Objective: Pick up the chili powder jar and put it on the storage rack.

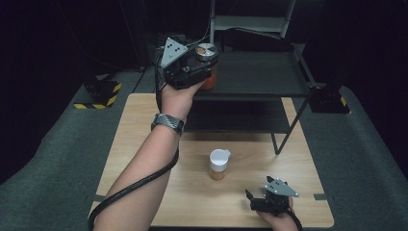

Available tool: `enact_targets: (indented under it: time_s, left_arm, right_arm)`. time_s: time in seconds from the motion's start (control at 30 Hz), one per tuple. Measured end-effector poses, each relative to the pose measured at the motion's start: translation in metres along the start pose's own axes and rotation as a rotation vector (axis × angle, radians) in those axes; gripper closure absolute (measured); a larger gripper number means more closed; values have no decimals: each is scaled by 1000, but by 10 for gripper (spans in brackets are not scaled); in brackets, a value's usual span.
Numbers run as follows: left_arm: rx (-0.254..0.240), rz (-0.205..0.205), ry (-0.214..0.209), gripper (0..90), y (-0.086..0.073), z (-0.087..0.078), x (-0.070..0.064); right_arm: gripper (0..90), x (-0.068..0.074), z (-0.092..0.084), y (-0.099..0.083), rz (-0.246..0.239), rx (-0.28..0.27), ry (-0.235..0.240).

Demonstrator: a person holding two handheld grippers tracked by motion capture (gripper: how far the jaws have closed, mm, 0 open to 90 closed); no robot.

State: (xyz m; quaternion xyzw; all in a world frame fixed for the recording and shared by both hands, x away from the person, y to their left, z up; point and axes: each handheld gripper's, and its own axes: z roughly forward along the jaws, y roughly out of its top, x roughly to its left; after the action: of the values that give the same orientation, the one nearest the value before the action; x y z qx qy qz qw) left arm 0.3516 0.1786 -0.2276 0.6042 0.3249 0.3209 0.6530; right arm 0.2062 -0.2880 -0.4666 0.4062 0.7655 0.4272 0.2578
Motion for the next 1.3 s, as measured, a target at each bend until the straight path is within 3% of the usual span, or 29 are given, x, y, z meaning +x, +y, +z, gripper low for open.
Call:
enact_targets:
  time_s: [0.43, 0.5, 0.57, 0.7, 1.1, 1.3]
  left_arm:
    - [6, -19, 17, 318, 2, 0, -3]
    - [7, -23, 26, 268, 2, -1, -4]
    - [20, -27, 52, 181, 5, -2, -9]
    - [35, -32, 65, 7, 7, -4, -14]
    - [26, -40, 38, 4, 1, -22, -11]
    - [23, -20, 35, 4, 1, -35, -13]
  right_arm:
    - [30, 0, 0, 0, 2, 2, 0]
    - [30, 0, 0, 0, 2, 2, -1]
    - [30, 0, 0, 0, 2, 1, -2]
    - [31, 0, 0, 0, 5, 1, -2]
    - [31, 1, 0, 0, 5, -2, -6]
    - [33, 0, 1, 1, 6, 6, -4]
